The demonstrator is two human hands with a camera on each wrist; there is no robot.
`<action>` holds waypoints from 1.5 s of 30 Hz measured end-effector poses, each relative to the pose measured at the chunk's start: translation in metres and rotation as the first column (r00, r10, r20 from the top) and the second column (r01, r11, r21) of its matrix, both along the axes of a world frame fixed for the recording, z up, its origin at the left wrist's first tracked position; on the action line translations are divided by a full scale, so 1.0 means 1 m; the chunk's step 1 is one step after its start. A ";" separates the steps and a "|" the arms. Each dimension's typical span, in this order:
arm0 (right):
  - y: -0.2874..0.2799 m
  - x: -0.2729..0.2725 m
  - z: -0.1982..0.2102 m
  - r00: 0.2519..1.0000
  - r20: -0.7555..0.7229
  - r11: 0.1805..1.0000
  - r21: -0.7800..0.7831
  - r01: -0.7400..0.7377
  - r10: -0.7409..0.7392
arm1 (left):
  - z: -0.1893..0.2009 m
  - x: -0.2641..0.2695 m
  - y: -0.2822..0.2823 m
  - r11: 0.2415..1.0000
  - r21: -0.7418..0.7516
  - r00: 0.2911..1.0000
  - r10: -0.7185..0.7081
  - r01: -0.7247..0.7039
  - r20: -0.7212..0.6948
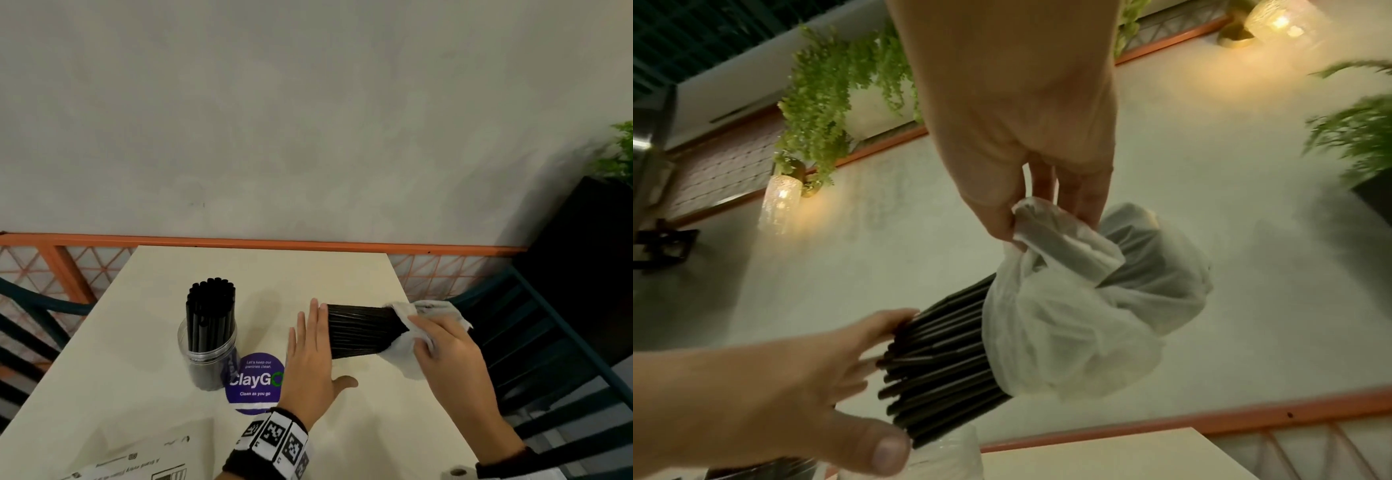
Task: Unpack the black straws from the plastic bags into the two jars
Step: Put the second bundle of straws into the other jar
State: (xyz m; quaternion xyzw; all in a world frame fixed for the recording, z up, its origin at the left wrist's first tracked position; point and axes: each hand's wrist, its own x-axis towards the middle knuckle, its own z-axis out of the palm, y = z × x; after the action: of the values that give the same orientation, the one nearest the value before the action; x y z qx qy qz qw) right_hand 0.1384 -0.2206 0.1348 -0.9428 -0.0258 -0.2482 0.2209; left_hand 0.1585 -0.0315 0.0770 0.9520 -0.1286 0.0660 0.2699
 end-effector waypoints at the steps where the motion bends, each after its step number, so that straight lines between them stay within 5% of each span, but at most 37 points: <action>1: 0.004 0.005 0.001 1.000 0.014 0.999 -0.035 -0.017 0.018 | -0.003 0.003 0.001 1.000 -0.024 1.000 0.012 -0.013 -0.016; 6: 0.016 0.025 0.002 0.992 0.062 0.976 -0.195 -0.097 0.111 | -0.022 0.020 0.005 0.977 -0.188 0.994 0.098 -0.104 -0.045; 15: 0.029 0.036 0.005 0.961 0.123 0.938 -0.278 -0.207 0.248 | -0.049 0.031 0.007 0.959 -0.243 0.987 0.157 -0.145 0.034; 27: 0.049 0.045 0.014 0.903 0.140 0.850 -0.420 -0.317 0.406 | -0.045 0.030 0.004 0.982 0.024 0.981 0.186 -0.185 -0.057; 33: 0.066 0.046 0.013 0.851 -0.005 0.719 -0.533 -0.446 0.524 | -0.043 0.032 0.006 0.981 0.035 0.960 0.194 -0.191 -0.201; 41: 0.074 0.040 0.012 0.758 -0.178 0.498 -0.656 -0.567 0.628 | -0.054 0.035 0.019 0.994 -0.026 0.985 0.103 -0.108 -0.140; 45: 0.073 0.041 0.029 0.781 -0.158 0.502 -0.686 -0.527 0.604 | -0.056 0.034 0.018 0.985 -0.089 0.979 0.133 -0.147 -0.154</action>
State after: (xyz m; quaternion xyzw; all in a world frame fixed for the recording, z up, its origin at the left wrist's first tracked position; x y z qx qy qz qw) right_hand 0.1794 -0.1477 0.1641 -0.8778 -0.4355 -0.1809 -0.0847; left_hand 0.1926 -0.0134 0.0209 0.9463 -0.0374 0.0205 0.3204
